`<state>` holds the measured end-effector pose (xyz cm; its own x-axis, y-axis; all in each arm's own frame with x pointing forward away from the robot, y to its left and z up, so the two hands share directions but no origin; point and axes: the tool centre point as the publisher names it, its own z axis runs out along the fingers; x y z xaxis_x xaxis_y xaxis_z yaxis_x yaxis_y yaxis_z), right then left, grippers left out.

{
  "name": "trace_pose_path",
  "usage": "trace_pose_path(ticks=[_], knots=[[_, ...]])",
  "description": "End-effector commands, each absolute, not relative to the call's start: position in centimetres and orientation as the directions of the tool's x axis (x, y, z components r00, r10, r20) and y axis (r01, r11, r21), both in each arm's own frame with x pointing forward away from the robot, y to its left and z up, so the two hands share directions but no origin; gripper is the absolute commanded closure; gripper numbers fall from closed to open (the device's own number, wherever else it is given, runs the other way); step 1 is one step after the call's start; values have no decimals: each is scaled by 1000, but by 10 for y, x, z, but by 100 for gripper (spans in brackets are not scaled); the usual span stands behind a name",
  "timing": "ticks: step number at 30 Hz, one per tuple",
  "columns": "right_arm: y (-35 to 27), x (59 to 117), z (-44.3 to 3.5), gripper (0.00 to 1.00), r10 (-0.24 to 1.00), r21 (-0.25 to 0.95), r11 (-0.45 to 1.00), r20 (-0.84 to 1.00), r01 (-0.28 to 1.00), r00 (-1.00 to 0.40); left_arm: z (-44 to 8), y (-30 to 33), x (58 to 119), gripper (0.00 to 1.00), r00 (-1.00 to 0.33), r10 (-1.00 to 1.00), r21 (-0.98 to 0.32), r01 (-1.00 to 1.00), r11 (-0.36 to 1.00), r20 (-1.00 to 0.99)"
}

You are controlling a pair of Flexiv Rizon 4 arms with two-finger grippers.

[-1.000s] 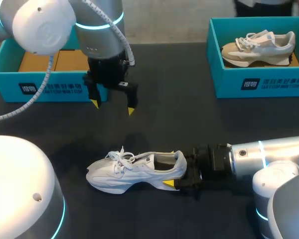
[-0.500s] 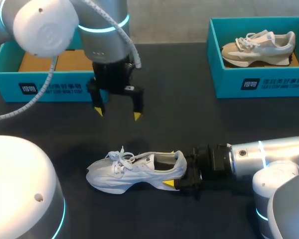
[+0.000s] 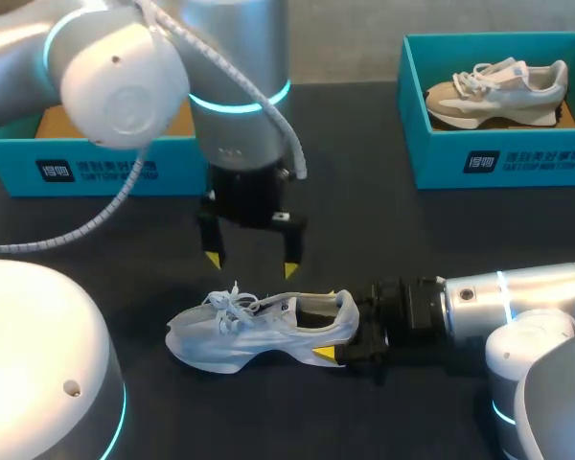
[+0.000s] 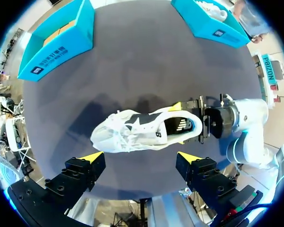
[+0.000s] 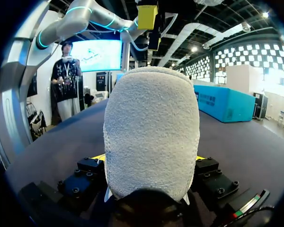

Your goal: Take the shoe out of the shoebox, open the shoe tongue, remove and reinsert the insole, then place the shoe into the shoebox

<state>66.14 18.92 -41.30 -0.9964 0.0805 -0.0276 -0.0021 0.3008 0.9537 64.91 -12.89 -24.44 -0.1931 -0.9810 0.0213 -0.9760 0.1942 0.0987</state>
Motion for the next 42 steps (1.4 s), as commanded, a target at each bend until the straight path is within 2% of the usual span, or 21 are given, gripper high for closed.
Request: trace_pose_path(ticks=[1,16,42], knots=[[191,660,-413,100,82,953,303,-28,-2,-996,-258,-146,656,0,-191,-982,127,-974,190,-2],[191,660,-413,100,82,953,303,-28,-2,-996,-283,-162,662,0,-181,-981,183,-969,167,-66],[191,660,-413,100,82,953,303,-28,-2,-996,-328,-152,648,0,-149,-958,256,-963,85,-243]])
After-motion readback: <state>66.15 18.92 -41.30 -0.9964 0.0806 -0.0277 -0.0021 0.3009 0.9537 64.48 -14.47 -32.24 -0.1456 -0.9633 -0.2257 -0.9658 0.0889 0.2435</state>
